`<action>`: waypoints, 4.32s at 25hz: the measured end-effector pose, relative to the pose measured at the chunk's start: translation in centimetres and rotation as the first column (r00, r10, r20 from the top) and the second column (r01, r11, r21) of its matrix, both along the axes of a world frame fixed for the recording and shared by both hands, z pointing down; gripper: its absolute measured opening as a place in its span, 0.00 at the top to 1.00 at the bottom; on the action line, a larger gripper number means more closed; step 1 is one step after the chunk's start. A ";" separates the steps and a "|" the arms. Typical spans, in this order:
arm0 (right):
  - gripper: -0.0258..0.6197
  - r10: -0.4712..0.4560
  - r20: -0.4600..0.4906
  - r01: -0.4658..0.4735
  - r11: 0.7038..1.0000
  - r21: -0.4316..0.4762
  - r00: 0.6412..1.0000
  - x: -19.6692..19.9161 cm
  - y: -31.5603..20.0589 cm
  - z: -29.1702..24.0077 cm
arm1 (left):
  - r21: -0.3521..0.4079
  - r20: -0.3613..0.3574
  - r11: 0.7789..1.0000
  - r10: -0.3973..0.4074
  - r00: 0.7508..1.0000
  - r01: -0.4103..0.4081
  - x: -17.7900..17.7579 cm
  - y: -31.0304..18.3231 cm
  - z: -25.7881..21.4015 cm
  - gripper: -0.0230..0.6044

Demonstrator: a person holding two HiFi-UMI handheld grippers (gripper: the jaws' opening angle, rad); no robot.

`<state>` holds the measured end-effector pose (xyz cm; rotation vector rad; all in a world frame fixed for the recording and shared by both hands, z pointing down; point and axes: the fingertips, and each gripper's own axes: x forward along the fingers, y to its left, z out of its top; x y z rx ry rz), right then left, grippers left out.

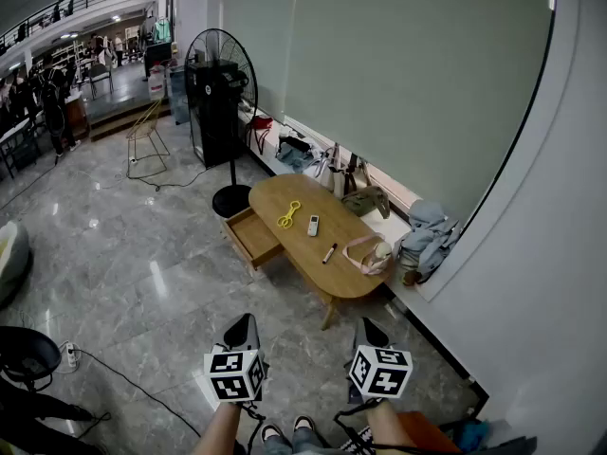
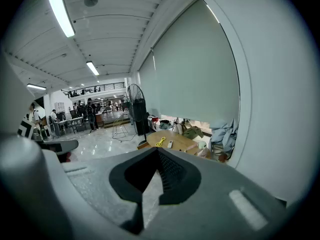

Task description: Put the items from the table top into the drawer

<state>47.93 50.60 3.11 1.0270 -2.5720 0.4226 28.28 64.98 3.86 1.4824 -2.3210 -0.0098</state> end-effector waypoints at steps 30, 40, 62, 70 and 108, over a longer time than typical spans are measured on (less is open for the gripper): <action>0.95 0.042 0.038 -0.039 0.997 -0.066 0.998 -6.6 -3.3 2.7 | -0.024 0.007 1.000 -0.004 1.000 0.004 -7.9 -2.4 2.0 0.98; 0.95 -0.013 0.041 0.017 0.997 -0.078 0.999 -12.6 -14.0 2.4 | -0.036 0.028 0.999 -0.036 0.999 0.037 -13.1 -12.8 1.0 0.98; 0.95 -0.063 0.058 0.070 0.987 -0.146 0.996 -21.2 -31.4 4.8 | -0.125 0.043 0.988 -0.083 0.996 0.088 -20.5 -27.4 2.7 0.98; 0.95 -0.046 0.030 0.050 0.985 -0.163 0.998 -26.4 -35.1 6.3 | -0.127 0.027 0.990 -0.056 0.998 0.059 -26.3 -32.2 4.1 0.98; 0.95 0.039 -0.062 -0.051 0.979 -0.199 0.997 -51.3 -56.5 8.4 | -0.214 -0.079 0.973 0.075 0.994 -0.090 -51.4 -56.1 8.4 0.98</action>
